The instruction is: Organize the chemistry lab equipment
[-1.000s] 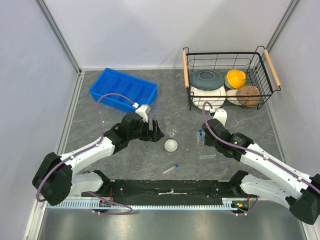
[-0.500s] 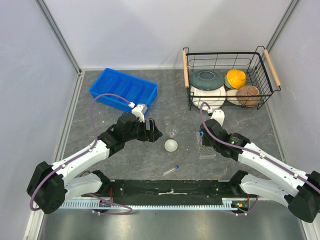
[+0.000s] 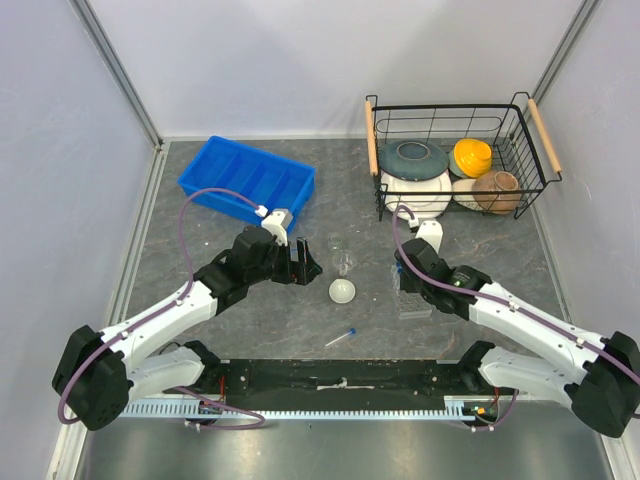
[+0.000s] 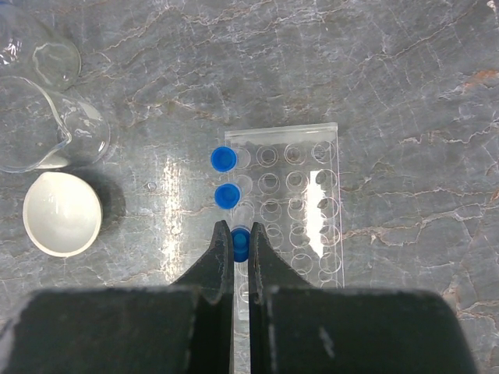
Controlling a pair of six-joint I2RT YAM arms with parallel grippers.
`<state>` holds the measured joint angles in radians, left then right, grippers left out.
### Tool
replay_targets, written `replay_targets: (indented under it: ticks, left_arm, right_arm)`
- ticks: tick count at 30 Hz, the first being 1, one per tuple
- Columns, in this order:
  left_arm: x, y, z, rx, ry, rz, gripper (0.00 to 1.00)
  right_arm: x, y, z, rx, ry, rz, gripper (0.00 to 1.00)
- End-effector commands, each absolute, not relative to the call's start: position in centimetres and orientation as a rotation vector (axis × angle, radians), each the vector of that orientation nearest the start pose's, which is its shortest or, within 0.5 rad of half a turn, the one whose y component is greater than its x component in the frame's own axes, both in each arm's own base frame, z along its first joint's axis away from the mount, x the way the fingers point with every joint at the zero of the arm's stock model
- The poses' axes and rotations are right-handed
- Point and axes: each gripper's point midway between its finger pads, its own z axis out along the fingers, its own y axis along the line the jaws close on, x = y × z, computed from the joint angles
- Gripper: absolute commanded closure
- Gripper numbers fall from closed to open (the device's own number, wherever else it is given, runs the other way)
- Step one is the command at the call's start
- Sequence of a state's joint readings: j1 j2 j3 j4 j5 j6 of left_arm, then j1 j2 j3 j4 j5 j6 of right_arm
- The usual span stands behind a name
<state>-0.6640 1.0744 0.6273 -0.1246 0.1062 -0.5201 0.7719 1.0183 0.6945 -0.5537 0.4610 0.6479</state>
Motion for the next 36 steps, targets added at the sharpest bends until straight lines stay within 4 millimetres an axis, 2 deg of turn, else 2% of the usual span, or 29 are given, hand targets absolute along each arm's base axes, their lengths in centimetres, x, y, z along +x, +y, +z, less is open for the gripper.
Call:
replay_targets:
  ticks: [1, 8, 20, 26, 29, 30, 32, 36]
  left_arm:
    - [24.1, -23.5, 14.5, 0.186, 2.194, -0.802, 0.10]
    - [24.1, -23.5, 14.3, 0.187, 2.199, -0.798, 0.10]
    - [24.0, -23.4, 13.3, 0.190, 2.217, -0.793, 0.10]
    - [23.9, -23.2, 13.0, 0.191, 2.222, -0.781, 0.10]
    - [23.8, -23.2, 12.7, 0.195, 2.226, -0.779, 0.10]
    - [23.8, -23.2, 13.0, 0.202, 2.221, -0.779, 0.10]
    - [23.7, -23.2, 13.2, 0.211, 2.221, -0.776, 0.11]
    - [23.5, -23.6, 14.4, 0.230, 2.202, -0.808, 0.11]
  right_arm:
    - [22.7, 14.5, 10.4, 0.018, 2.337, 0.115, 1.00]
    - [22.6, 14.3, 9.8, -0.030, 2.343, 0.032, 1.00]
    - [22.4, 14.9, 9.0, -0.053, 2.362, 0.010, 0.99]
    - [22.4, 15.1, 8.9, -0.057, 2.365, 0.013, 0.85]
    - [22.4, 15.3, 9.3, -0.053, 2.357, 0.027, 0.71]
    - [22.4, 15.3, 9.4, -0.056, 2.356, 0.026, 0.63]
    - [22.4, 15.4, 9.9, -0.059, 2.350, 0.027, 0.55]
    - [22.6, 15.6, 11.3, -0.062, 2.332, 0.025, 0.46]
